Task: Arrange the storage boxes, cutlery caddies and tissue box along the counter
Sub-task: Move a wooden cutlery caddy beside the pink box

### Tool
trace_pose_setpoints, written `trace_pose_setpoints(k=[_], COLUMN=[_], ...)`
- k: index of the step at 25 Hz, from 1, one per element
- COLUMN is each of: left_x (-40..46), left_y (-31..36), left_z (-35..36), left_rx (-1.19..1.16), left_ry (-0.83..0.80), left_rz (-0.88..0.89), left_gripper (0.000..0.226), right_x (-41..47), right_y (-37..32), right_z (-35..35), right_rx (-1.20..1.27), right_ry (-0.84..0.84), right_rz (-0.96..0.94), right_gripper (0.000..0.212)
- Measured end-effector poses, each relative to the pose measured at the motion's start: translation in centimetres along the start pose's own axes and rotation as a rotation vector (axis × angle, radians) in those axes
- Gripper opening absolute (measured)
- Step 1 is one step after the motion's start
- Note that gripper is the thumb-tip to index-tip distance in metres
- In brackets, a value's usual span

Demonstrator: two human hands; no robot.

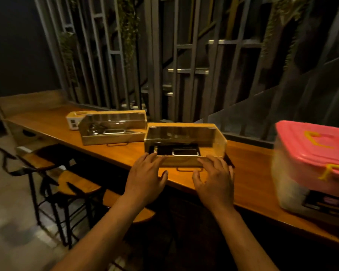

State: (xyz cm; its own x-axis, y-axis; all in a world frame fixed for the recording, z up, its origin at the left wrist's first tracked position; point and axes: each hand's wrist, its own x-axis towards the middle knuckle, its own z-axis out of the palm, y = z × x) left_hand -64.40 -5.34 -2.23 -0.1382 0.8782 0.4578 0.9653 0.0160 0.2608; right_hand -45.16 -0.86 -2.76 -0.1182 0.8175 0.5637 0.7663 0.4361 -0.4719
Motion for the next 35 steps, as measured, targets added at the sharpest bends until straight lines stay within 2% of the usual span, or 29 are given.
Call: trace_pose_setpoints(k=[7,12,15,18,20,24,28,31,33,35], left_x=[4.1,9.6,13.2,15.2,15.9,18.8,21.8,24.3,25.5,25.4], left_y=[-8.1,-11.6,-13.0,-15.0,-16.2,-18.5,-19.0,-18.5,-17.8,-16.1], left_z=[-0.1,1.0,1.3,2.4,3.2,4.6,6.6,8.1,8.7,9.3], left_rx=[-0.034,0.007,0.052,0.053,0.063,0.047,-0.124,-0.303,-0.412,-0.627], left_ry=[-0.017,-0.003,0.008,0.043,-0.003,-0.001,-0.046,-0.069,-0.141,-0.328], left_rz=[-0.044,-0.067,-0.064,-0.105,-0.13,-0.131,-0.122,-0.208,-0.271,-0.301], left_gripper=[0.055,0.055,0.054,0.052,0.052,0.05,0.045,0.051,0.059,0.053], right_x=[3.5,9.5,13.9,16.9,17.5,17.5,15.0,13.2,12.5,11.7], right_y=[-4.7,-6.1,-7.8,-9.1,-9.5,-9.8,-7.4,-4.6,-3.0,-1.7], right_z=[6.6,12.4,16.5,20.2,21.7,23.0,21.7,19.2,17.5,16.3], right_rx=[0.02,0.066,0.048,-0.085,-0.157,-0.14,-0.09,-0.059,-0.022,-0.017], right_ry=[-0.127,-0.164,-0.245,-0.374,-0.413,-0.299,-0.211,-0.132,-0.07,-0.032], right_rz=[0.022,0.007,-0.042,-0.107,-0.106,-0.127,-0.191,-0.161,-0.066,0.04], right_gripper=[0.042,0.049,0.061,0.078,0.085,0.073,0.066,0.058,0.053,0.055])
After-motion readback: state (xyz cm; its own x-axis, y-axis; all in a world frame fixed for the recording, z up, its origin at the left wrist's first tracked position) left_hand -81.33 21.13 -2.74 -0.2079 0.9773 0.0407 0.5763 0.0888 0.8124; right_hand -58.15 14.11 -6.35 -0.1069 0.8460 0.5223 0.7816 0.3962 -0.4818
